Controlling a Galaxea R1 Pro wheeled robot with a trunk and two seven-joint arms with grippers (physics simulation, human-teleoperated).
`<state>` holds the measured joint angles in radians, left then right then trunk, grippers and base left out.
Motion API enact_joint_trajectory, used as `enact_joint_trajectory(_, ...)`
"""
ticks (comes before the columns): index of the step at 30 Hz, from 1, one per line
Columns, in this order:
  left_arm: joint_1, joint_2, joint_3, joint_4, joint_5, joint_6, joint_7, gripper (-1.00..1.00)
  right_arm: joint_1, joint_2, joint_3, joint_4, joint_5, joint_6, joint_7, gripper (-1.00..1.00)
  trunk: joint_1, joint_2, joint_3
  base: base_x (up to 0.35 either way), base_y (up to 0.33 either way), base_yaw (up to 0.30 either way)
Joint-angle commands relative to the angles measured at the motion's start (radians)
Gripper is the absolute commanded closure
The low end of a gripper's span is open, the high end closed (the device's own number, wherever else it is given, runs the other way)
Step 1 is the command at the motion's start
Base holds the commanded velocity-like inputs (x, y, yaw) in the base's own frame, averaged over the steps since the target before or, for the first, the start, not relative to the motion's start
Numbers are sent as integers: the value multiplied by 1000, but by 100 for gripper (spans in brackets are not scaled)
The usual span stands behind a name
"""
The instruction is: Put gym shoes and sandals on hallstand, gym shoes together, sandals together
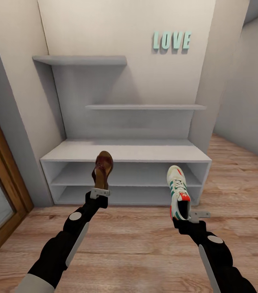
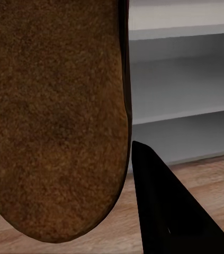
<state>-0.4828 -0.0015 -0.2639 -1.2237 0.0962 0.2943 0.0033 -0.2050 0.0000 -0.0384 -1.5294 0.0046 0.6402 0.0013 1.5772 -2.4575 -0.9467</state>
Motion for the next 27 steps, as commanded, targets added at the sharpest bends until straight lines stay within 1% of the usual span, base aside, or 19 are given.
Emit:
enact_joint_trajectory(1,0,0,0,-1,6,6,-2,100,-1,0,0,-2,0,6,0,100,0,0,-1,0,136,-2)
enact_joint_trajectory(11,0,0,0,-1,7,6,-2,100,-1,0,0,-2,0,6,0,100,0,0,-1,0,21,3)
enact_joint_trajectory(16,0,0,0,-1,7,5,-2,100,-1,0,0,-2,0,6,0,100,0,0,-1,0,1,165)
enact_joint_trajectory(21,0,0,0,1,7,3,-2,100,0,0,-1,-2,0,6,0,100,0,0,-1,0,0,25)
enact_joint_trajectory(23,-2,-10,3,92,12,6,0,100,-1,-1,-1,-2,1,7,0,100,0,0,-1,0,0,0)
enact_joint_trajectory(25,-8,-37,6,211,12,11,1,100,-1,-1,-1,-2,0,10,0,100,0,0,-1,0,0,0)
enact_joint_trajectory(27,-28,-67,8,296,10,49,5,100,-1,-1,-1,-2,0,11,0,100,0,0,-1,0,0,0)
